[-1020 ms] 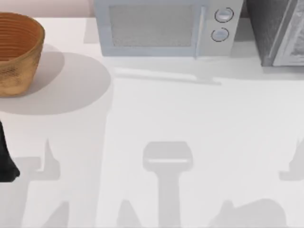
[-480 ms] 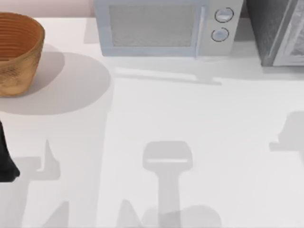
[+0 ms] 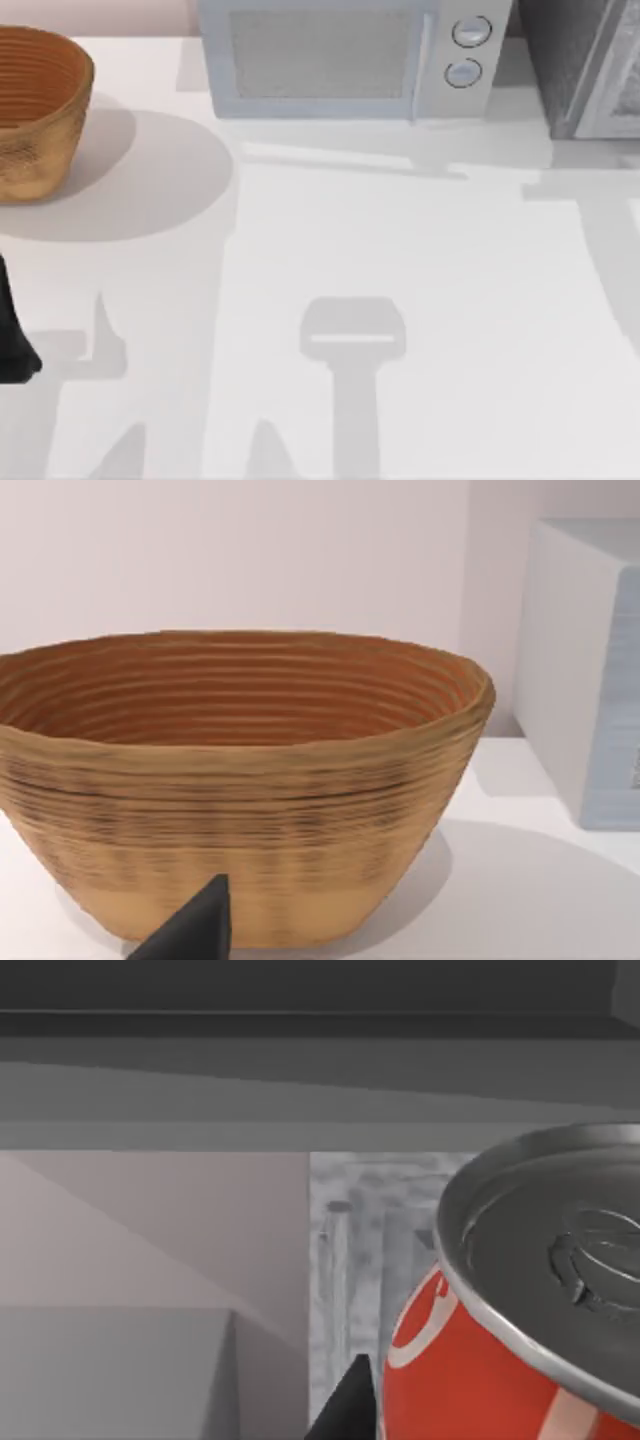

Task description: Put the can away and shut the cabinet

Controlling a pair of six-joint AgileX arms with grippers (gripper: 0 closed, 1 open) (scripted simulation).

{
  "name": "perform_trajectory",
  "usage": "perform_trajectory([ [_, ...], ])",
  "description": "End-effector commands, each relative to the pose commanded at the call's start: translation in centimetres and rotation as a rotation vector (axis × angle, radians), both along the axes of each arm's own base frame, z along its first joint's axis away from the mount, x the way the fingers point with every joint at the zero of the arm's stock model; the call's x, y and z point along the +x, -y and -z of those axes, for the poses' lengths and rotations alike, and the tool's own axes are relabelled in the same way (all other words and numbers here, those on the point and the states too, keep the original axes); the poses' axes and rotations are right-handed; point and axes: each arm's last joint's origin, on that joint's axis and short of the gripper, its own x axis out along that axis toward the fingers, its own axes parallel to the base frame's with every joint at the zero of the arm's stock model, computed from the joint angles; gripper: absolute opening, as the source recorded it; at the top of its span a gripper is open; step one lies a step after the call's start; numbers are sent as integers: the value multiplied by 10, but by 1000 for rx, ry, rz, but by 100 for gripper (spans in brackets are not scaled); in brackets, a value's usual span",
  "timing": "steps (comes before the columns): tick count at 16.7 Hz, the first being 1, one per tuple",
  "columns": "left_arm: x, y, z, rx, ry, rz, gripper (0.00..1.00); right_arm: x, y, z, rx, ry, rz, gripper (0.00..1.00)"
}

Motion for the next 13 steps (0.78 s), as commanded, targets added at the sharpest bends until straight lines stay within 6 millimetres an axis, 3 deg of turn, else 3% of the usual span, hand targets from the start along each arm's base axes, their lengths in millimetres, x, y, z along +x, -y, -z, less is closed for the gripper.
perform_trajectory([
  [3, 0, 0, 0, 0, 0, 0, 100, 31, -10, -40, 3, 9, -1, 0],
  [6, 0, 0, 0, 0, 0, 0, 100, 55, -19, -63, 6, 15, -2, 0],
  [9, 0, 0, 0, 0, 0, 0, 100, 68, -24, -71, 6, 13, -4, 0],
  [13, 0, 0, 0, 0, 0, 0, 100, 69, -24, -72, 6, 13, -4, 0],
])
